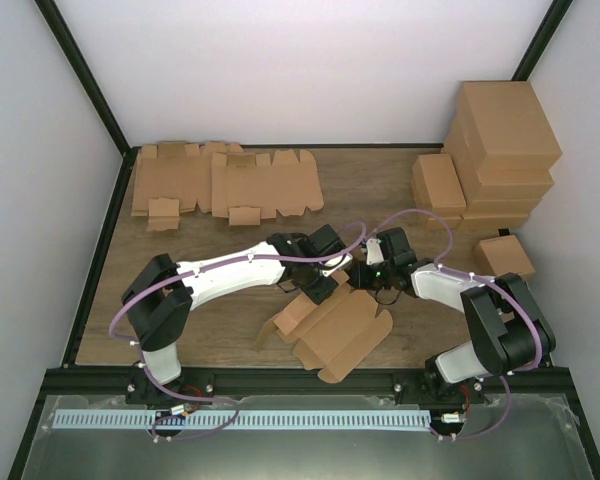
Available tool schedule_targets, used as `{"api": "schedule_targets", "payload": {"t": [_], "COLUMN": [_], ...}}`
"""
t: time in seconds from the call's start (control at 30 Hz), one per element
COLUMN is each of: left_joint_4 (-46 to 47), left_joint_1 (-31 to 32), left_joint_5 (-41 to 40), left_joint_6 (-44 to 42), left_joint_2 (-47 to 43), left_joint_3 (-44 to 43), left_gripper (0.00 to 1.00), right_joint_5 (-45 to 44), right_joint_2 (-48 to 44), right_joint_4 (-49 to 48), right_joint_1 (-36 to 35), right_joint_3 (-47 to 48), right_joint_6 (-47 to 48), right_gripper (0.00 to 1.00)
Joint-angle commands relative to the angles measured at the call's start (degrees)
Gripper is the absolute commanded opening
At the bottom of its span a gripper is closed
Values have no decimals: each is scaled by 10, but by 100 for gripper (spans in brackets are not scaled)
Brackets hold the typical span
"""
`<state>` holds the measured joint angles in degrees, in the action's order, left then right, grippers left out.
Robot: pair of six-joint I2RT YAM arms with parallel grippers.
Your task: Fold the paper box
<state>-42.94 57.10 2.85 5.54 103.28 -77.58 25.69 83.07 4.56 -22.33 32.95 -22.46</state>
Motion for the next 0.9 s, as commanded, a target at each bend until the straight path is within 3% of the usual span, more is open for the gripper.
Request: {"api": "schedule_targets", "payload": {"t": [0.0,0.87], "left_joint_4": [-2,0], "left_joint_1": [2,3], "left_joint_5": [12,22], "left_joint_6": [-4,-4], "left_joint_2": [16,26], "left_joint_3": [-6,-6], "left_gripper": [50,49], "right_joint_5": [84,107], "right_joint_2": [-14,4], "right_joint_4": [-18,-46], "right_joint_1": [-4,-29], "right_joint_3": [13,-16], "right_joint_6": [9,28], "right_gripper": [9,8]}}
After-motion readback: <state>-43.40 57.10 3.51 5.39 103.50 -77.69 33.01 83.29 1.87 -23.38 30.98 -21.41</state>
